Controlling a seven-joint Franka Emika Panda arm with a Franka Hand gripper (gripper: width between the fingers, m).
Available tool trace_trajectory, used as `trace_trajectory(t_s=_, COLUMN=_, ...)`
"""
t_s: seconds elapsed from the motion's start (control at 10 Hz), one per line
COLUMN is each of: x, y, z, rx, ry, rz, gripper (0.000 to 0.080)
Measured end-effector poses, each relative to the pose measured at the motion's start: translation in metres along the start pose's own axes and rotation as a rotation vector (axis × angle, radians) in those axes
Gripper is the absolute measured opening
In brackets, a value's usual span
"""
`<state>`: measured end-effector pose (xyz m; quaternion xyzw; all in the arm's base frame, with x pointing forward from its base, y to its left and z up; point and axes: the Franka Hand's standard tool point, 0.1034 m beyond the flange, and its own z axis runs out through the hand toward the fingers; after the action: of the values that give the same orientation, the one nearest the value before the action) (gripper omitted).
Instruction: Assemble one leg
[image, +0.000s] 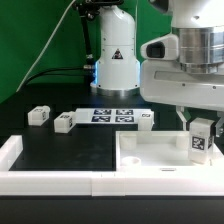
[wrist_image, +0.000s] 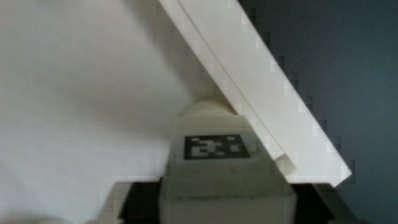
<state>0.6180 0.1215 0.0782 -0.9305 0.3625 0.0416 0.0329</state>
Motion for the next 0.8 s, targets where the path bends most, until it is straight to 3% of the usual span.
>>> trace_trajectory(t_s=0.3, x=0.0004, y=-0.0013, z=-0.0013, rx=0.000, ry=0.000, rz=0.199, gripper=0.0291)
trace_trajectory(t_s=0.4, x=-0.0001, y=-0.0018, z=-0.0011, rx=0.000, ry=0.000, rz=0.169, gripper=0.0368)
trace_trajectory(t_s=0.5, x=-0.0003, y=-0.0020, z=-0.0010, rx=0.000, ry=-0.001, rz=0.136, gripper=0.0368)
trace_trajectory(t_s=0.7, x=-0.0027, y=-0.0027, z=0.0004, rx=-0.002, ry=-0.001, rz=0.065, gripper=0.0618)
trace_trajectory(t_s=0.8, x=-0.0024, y=-0.0023, z=0.0006, rx=-0.006, ry=0.002, rz=-0.104, gripper=0.0640)
